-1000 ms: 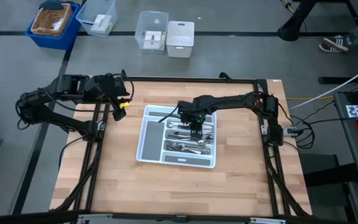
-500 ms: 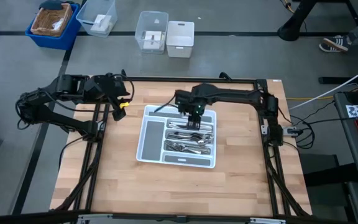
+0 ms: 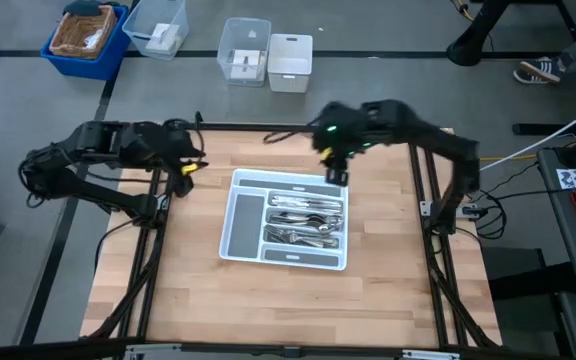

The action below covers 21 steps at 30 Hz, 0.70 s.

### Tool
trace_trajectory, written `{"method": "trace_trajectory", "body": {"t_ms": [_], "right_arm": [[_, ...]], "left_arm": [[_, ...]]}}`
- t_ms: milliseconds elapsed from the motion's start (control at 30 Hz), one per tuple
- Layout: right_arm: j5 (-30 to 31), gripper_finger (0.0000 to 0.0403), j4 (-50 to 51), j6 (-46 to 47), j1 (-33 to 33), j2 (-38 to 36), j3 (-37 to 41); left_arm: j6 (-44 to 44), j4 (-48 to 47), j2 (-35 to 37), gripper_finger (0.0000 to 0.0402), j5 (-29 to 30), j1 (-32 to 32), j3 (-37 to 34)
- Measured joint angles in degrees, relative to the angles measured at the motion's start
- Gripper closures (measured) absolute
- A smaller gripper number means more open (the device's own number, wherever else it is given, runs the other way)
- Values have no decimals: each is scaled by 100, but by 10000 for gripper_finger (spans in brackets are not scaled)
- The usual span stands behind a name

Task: Sort silverware
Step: Return to Home Position

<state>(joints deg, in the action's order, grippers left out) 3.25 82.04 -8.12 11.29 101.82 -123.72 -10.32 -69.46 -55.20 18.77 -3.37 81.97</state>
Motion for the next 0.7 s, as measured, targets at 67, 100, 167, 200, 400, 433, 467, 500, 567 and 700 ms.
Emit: {"method": "trace_trajectory", "body": {"t_ms": [67, 100, 167, 200, 400, 433, 467, 500, 567, 700], "right_arm": [[49, 251, -34, 13, 0, -323, 0], [67, 251, -43, 13, 0, -469, -2], [79, 251, -60, 16, 0, -750, 29], [95, 251, -117, 19, 0, -918, 98], [263, 251, -718, 418, 0, -2143, 1337], [294, 251, -930, 540, 0, -2376, 1670], [331, 251, -1172, 672, 0, -2620, 2043], [380, 251, -1418, 804, 0, -2863, 2416], [462, 251, -1937, 1117, 0, -3369, 3214], [519, 251, -3173, 1890, 0, -4283, 4784]], "left_arm": [[36, 336, 250, 290, -3, 85, -230], [79, 539, 390, 290, -3, 117, -372], [150, 878, 686, 290, -1, 168, -703], [150, 991, 850, 290, -7, 182, -896], [114, 1589, 2021, 290, 3, 191, -2201], [85, 1726, 2242, 290, 6, 189, -2425], [66, 1860, 2449, 290, 6, 189, -2649], [63, 2014, 2668, 290, 6, 189, -2880], [60, 2273, 3113, 290, 6, 189, -3330], [87, 2899, 4036, 290, 6, 189, -4176]]}}
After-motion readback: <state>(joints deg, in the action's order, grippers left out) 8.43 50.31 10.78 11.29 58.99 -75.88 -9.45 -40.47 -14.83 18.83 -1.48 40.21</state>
